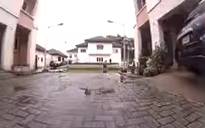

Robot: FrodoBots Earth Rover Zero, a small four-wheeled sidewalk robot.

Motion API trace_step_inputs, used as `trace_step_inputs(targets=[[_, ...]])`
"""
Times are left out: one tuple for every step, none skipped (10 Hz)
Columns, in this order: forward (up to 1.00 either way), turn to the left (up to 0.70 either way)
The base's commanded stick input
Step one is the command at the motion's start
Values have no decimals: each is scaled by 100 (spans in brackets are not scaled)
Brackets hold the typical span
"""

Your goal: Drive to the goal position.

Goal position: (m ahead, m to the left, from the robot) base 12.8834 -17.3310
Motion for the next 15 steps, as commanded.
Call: trace_step_inputs(targets=[[50,0],[50,0],[50,0],[50,0],[50,0],[50,0],[50,0],[50,0],[50,0],[50,0],[50,0],[50,0],[50,0],[44,0],[22,0]])
